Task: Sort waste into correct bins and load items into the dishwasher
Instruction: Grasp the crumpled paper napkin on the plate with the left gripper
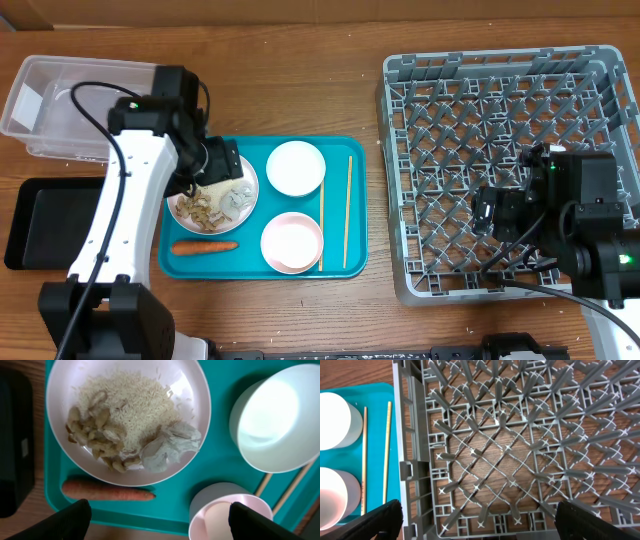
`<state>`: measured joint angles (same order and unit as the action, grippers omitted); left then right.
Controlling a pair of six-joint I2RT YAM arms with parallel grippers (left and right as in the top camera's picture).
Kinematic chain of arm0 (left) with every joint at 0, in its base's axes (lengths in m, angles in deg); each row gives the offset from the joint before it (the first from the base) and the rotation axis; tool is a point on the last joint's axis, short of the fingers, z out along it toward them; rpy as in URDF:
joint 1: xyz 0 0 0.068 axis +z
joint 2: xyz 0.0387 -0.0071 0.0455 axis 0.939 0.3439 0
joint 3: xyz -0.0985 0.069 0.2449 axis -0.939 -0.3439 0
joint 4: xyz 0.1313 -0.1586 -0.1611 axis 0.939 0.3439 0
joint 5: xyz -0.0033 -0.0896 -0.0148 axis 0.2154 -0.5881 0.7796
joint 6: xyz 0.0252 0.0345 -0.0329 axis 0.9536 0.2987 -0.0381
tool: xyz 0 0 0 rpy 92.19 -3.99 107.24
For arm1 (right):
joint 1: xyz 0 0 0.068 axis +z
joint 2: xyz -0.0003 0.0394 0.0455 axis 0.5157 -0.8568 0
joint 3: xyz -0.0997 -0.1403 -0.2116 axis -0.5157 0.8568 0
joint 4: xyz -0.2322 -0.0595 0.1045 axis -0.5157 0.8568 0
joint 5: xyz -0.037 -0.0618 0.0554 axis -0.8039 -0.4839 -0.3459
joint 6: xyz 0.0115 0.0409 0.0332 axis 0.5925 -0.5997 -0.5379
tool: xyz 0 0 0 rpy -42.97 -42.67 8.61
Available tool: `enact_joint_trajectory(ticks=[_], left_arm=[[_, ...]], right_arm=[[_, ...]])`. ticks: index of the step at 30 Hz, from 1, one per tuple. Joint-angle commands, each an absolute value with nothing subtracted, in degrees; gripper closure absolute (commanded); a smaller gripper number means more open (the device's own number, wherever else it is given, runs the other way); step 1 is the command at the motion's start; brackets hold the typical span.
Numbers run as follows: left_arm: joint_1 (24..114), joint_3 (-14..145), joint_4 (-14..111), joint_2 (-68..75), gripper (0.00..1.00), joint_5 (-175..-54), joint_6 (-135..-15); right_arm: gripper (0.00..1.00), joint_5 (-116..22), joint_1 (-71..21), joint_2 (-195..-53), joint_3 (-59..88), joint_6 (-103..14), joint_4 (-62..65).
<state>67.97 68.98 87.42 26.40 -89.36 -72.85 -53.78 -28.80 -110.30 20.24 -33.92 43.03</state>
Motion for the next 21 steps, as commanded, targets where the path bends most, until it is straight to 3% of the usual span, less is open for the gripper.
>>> enact_joint_trajectory(ticks=[1,16,21], left_arm=[[67.4,62.3,82.6,27.4,0.12,-90.0,-71.5],[65.9,46.8,63.9,27.5,0.24,-90.6,-71.5],[65.6,46.1,61.7,27.5,0.36,-90.6,-71.5]], right_arm=[[0.00,-54.1,-28.9,-110.1,19.0,-33.8,42.9],[0.00,-53.9,-28.9,-110.1,19.0,-34.0,43.3],[0.00,-53.9,-28.9,-110.1,19.0,-34.0,43.3]])
